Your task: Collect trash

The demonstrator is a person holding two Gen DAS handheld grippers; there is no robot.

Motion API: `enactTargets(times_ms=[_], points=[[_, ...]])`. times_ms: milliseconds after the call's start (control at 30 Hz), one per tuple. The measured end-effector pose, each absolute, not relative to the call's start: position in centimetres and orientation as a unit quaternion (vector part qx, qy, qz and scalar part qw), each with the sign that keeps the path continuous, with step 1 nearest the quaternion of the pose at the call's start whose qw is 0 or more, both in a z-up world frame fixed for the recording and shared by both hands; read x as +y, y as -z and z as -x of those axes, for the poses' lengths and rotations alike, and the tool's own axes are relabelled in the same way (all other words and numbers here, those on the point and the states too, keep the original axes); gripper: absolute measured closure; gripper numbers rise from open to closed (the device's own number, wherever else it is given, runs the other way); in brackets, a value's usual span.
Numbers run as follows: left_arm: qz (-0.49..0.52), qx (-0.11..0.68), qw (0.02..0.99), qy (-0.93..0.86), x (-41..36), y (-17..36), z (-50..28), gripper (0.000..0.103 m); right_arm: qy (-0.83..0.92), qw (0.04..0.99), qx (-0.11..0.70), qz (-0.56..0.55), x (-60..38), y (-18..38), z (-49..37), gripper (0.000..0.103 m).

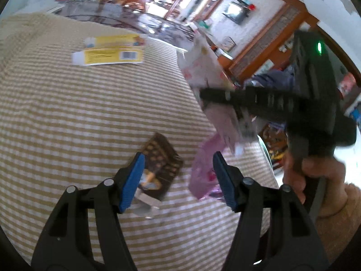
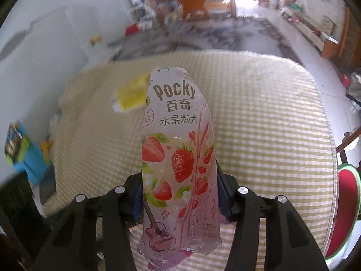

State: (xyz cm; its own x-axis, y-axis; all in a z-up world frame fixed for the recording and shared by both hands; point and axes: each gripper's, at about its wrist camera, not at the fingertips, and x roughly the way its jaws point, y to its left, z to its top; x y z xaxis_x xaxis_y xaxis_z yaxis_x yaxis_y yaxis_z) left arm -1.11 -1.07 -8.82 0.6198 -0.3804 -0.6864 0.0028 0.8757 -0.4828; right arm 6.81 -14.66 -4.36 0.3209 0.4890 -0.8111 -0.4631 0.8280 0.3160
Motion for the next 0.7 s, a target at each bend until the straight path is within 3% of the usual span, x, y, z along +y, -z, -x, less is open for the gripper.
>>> enactTargets(times_ms=[133,400,633,700], points=[[0.198,0.417,0.878,0.129,-2.7,8.5,1.2,0.039,-0.314,0.808,0.494,-0.07,-15.9,2.8,-7.0,0.053],[0.193,0.41,0.881,0.134,-2.8,8.5,1.4,0.037,-0.308,0.846,0.428,-0.076,-21.4,-1.2,-5.1,0.051],[0.152,0.417,0.886,0.138,-4.7,7.9,0.6,0.037,-0.262,0.865,0.415,-0.101,-27.2,1.8,-3.7,0.05],[0.11,0.42,0.89,0.139,-6.5,7.8,0.3,0.037,-0.245,0.853,0.443,-0.127,-28.1,3.5,-4.2,0.051]])
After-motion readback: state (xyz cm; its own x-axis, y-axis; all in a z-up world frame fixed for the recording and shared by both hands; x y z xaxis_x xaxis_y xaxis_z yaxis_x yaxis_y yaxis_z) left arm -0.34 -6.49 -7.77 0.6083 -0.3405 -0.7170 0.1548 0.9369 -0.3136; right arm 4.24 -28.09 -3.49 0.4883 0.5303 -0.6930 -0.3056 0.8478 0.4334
